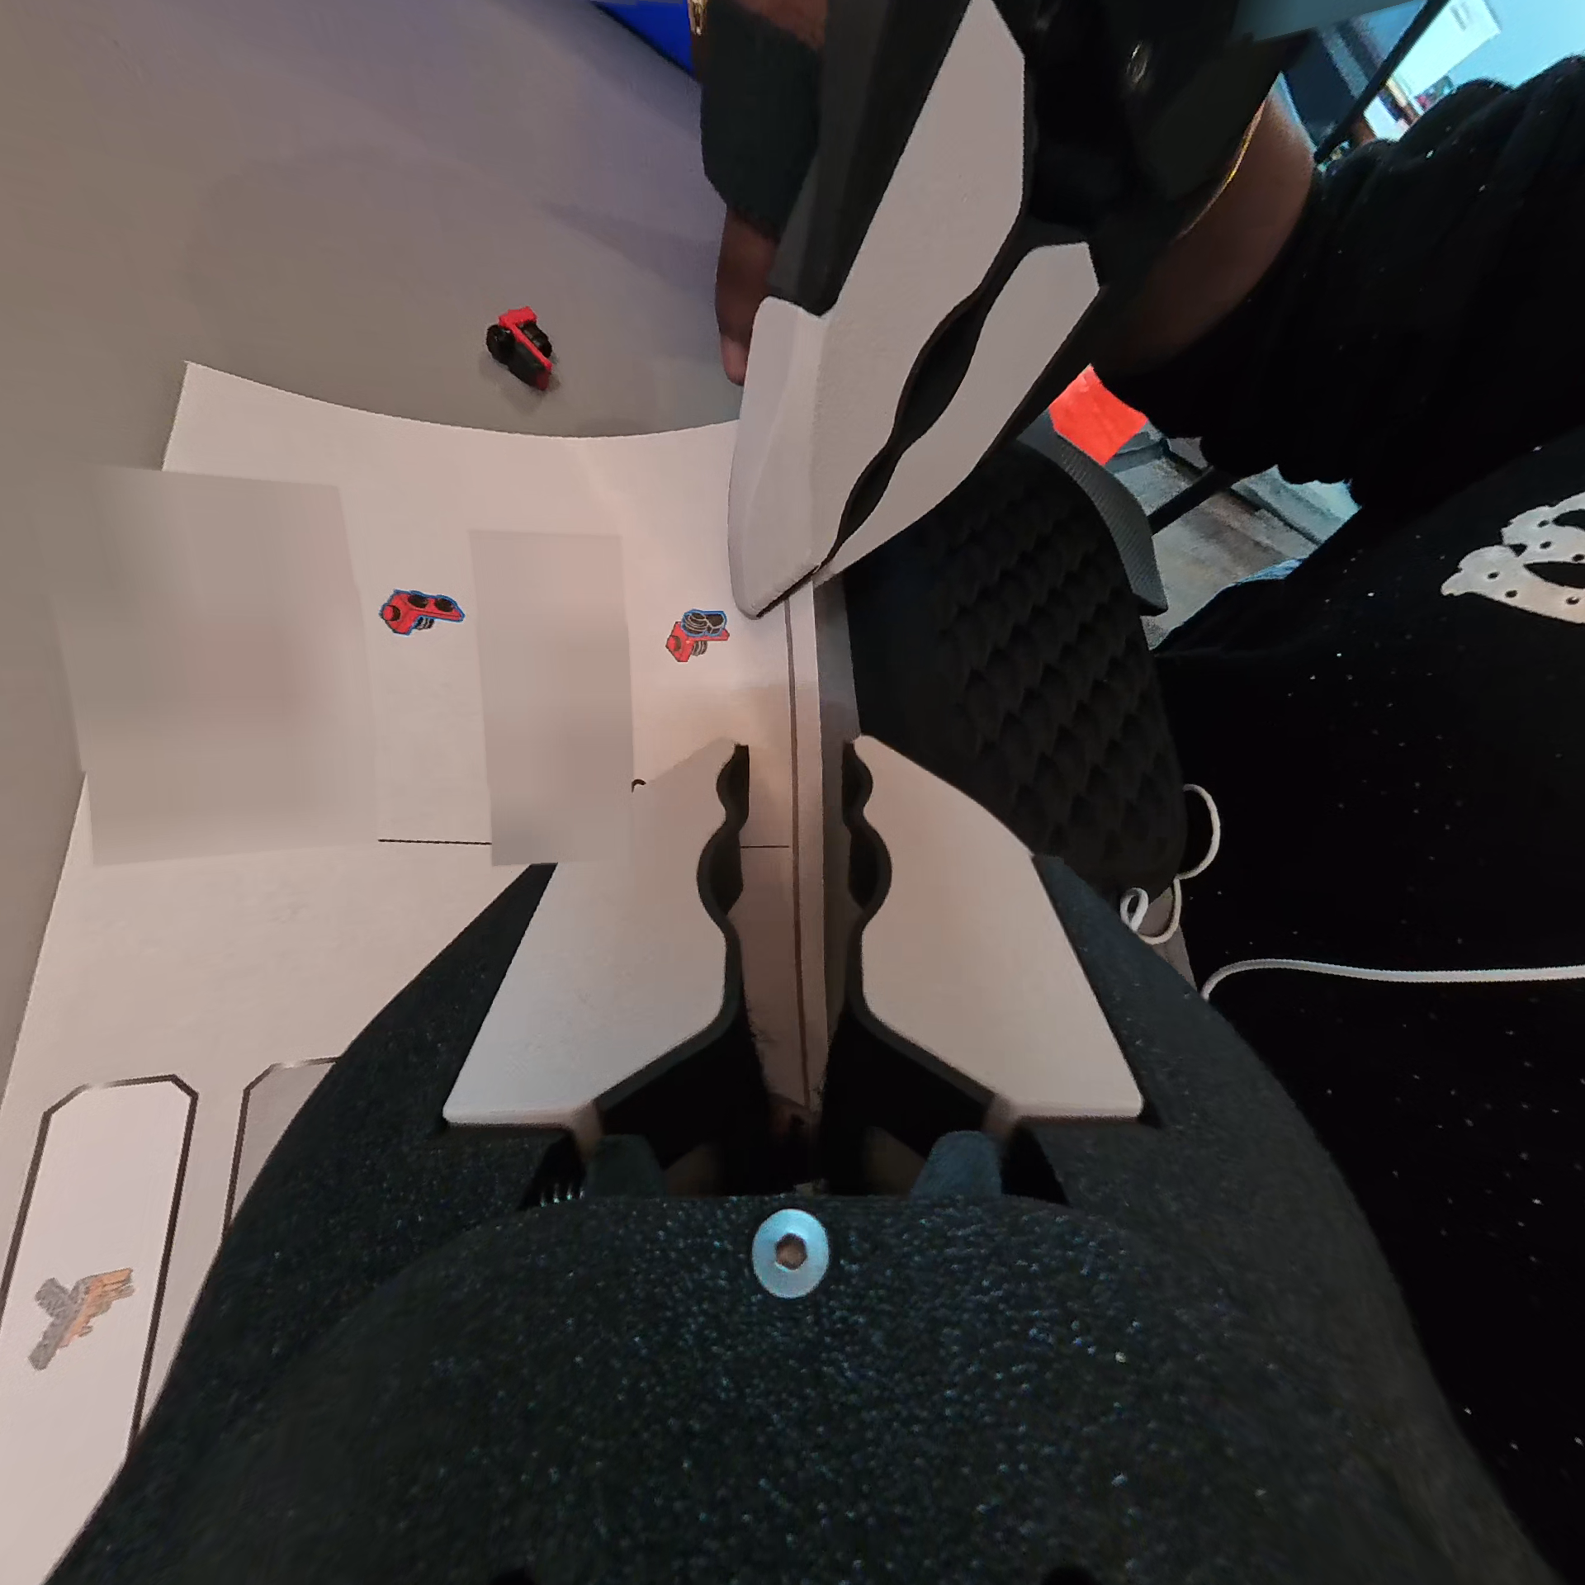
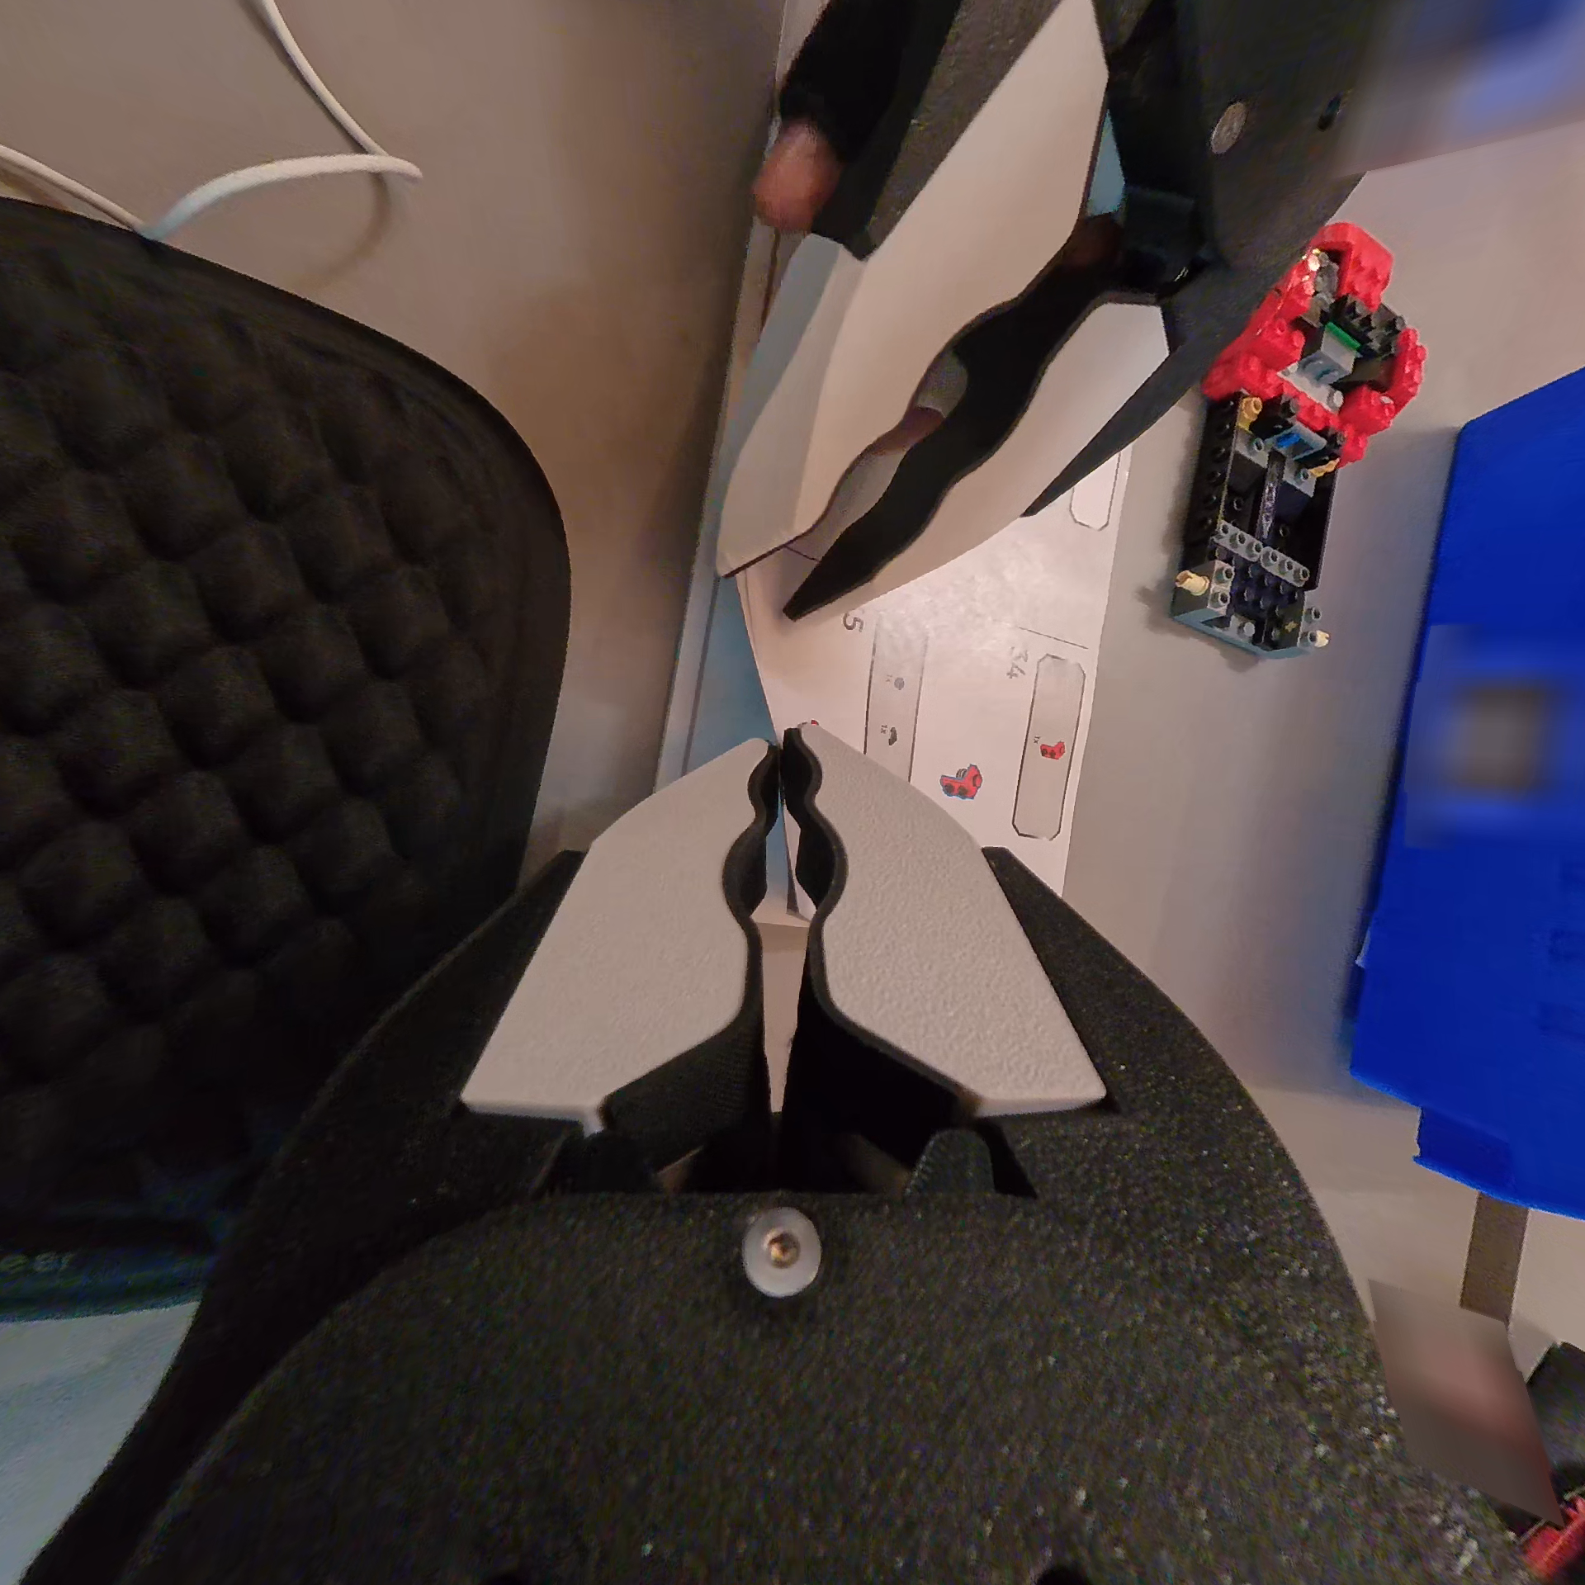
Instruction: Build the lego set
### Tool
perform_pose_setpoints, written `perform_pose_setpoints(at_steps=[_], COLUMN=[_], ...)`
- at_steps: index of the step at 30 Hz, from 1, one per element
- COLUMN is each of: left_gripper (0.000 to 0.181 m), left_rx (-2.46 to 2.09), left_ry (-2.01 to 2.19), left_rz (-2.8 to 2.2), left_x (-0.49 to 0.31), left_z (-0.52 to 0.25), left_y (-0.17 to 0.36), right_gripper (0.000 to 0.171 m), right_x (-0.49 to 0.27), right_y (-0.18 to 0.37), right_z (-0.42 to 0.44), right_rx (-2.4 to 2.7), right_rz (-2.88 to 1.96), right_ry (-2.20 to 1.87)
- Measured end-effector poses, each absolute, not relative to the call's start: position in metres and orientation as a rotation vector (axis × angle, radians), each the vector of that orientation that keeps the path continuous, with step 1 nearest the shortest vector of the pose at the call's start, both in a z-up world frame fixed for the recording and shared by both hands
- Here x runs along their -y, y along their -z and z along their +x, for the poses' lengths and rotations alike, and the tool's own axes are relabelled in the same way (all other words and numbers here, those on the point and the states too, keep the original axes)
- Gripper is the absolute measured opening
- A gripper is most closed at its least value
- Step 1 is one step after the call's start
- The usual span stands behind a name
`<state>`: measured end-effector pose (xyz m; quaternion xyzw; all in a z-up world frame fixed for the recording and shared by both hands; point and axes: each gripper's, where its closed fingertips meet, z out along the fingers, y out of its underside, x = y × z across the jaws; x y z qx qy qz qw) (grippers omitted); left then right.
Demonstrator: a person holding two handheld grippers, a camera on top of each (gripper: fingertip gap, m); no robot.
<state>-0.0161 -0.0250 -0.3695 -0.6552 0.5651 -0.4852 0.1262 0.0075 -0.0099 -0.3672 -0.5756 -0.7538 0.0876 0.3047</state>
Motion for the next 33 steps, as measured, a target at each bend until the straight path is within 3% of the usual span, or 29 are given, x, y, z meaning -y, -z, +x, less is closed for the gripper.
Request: perform_pose_setpoints(at_steps=[19,26,33], left_gripper=[0.010,0.010,0.010], left_rx=[-1.611,-1.606,-1.599], left_ry=[1.433,1.434,1.437], left_rz=[-1.910,-1.913,-1.917], left_x=[0.022,0.022,0.021], left_z=[-0.016,-0.016,-0.016], left_y=[0.367,0.367,0.367], right_gripper=[0.002,0.021,0.021], right_x=[0.009,0.014,0.012], right_y=[0.368,0.363,0.352], right_z=[0.008,0.008,0.009], right_rx=[1.986,1.938,1.855], right_rz=[-1.528,-1.572,-1.581], right_ry=[-0.227,-0.318,-0.392])
